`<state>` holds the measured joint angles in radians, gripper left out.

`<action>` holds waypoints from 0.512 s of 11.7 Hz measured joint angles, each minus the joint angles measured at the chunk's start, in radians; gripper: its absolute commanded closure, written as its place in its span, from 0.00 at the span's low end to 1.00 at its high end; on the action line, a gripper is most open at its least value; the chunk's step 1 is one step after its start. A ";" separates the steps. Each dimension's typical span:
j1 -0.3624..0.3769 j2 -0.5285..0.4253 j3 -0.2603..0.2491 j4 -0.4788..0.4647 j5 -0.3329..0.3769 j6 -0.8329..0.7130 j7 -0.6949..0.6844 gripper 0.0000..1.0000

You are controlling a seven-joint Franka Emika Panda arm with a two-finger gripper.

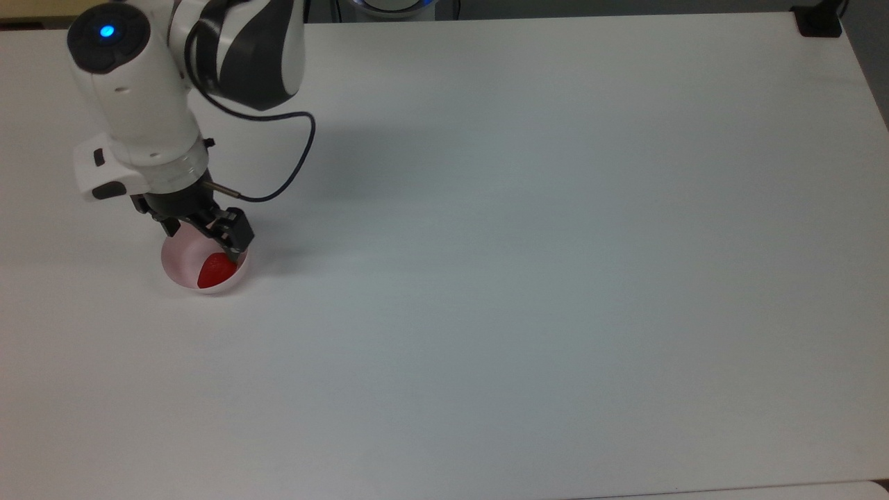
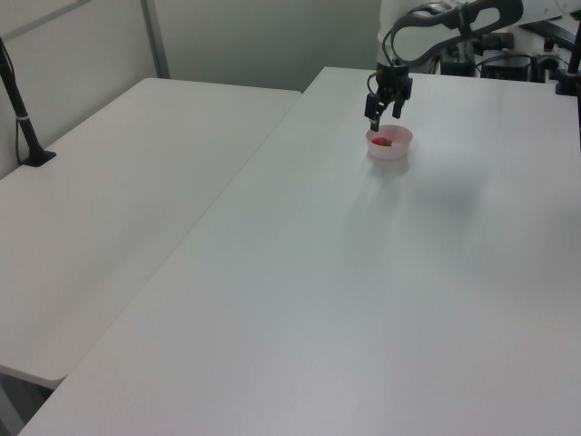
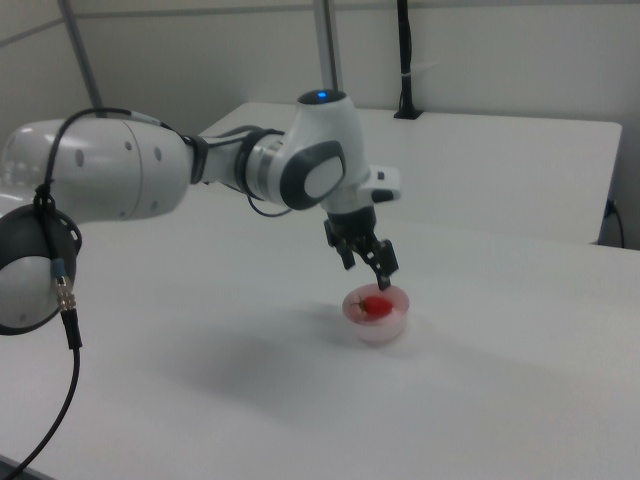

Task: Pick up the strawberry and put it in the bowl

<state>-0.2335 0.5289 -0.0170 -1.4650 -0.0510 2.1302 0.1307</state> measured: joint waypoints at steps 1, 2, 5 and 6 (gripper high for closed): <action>0.031 -0.027 0.003 0.005 0.000 -0.047 0.000 0.00; 0.076 -0.067 0.005 0.011 0.000 -0.122 0.000 0.00; 0.230 -0.195 0.007 0.013 -0.005 -0.349 0.012 0.00; 0.275 -0.243 0.005 0.012 -0.006 -0.422 0.020 0.00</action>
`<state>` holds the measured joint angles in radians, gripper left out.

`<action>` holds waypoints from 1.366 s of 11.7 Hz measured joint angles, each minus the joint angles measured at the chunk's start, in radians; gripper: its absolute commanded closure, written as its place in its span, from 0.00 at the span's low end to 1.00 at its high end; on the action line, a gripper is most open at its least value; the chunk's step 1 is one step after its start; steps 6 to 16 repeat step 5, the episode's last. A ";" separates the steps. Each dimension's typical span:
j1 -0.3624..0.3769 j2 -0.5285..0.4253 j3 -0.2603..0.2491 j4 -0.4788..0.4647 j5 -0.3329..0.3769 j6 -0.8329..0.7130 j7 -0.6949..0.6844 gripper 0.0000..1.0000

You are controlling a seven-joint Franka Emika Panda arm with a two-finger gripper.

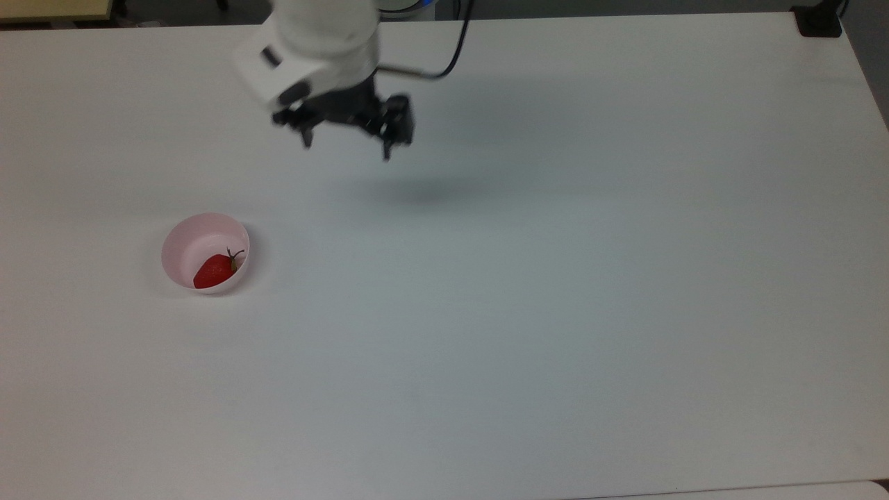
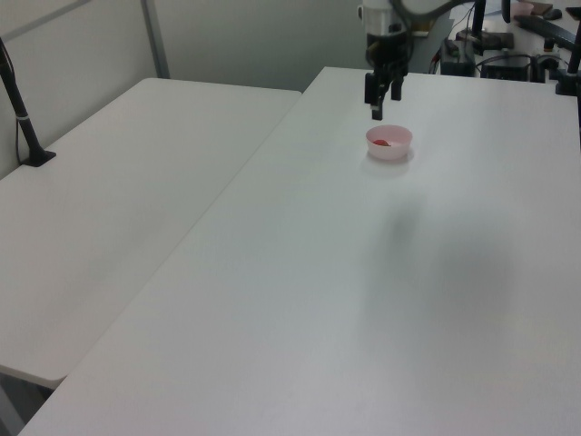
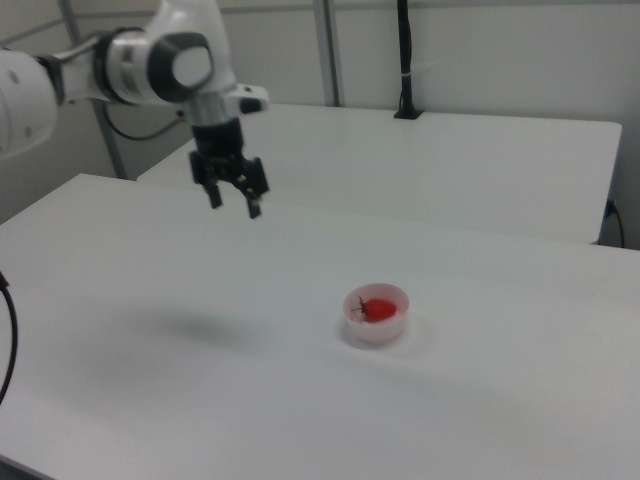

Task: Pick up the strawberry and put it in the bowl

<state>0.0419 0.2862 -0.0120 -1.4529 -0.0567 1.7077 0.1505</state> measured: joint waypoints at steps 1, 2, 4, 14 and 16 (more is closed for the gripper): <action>0.029 -0.046 -0.003 -0.003 0.000 -0.062 0.001 0.00; 0.044 -0.081 -0.006 -0.011 0.000 -0.095 0.001 0.00; 0.076 -0.174 -0.028 -0.073 0.000 -0.119 0.001 0.00; 0.081 -0.204 -0.034 -0.105 0.000 -0.119 0.001 0.00; 0.081 -0.204 -0.034 -0.105 0.000 -0.119 0.001 0.00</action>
